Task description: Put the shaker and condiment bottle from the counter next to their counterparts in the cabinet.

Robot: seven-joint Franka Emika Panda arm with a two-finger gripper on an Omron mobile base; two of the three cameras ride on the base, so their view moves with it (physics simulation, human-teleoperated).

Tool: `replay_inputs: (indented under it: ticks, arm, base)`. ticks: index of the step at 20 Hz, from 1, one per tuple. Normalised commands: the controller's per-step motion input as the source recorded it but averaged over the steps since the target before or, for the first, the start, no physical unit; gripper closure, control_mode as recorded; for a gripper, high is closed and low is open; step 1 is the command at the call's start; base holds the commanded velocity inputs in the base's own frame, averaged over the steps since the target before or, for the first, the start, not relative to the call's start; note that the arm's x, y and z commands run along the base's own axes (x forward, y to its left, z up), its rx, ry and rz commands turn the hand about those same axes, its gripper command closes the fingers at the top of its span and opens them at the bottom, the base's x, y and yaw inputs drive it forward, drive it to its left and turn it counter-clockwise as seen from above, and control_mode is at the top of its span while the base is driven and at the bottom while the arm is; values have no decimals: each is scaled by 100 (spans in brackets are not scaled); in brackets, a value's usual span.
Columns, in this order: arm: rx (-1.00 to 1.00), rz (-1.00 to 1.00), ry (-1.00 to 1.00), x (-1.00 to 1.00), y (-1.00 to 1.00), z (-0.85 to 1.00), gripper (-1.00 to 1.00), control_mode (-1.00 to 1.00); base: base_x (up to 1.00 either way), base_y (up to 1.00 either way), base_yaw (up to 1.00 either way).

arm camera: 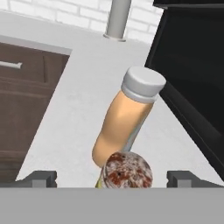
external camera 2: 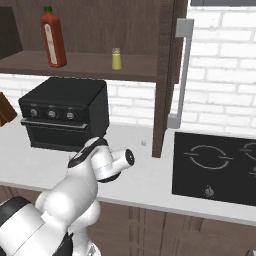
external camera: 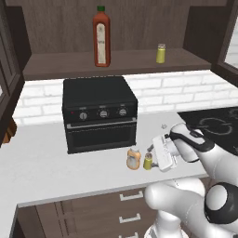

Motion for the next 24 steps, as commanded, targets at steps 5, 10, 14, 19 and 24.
replay_inputs:
  ticks: [5, 10, 14, 19, 24]
  arm:
    - [0, 0, 0, 7, 3, -14, -100, -100]
    - [0, 0, 0, 2, 6, -17, -100, -100]
    - [0, 0, 0, 0, 15, -17, -100, -100]
    - [0, 0, 0, 0, 22, -20, 100, -100]
    - [0, 0, 0, 0, 2, -2, 100, -100]
  base:
    - [0, 0, 0]
    - [0, 0, 0]
    - [0, 0, 0]
    - [0, 0, 0]
    - [0, 0, 0]
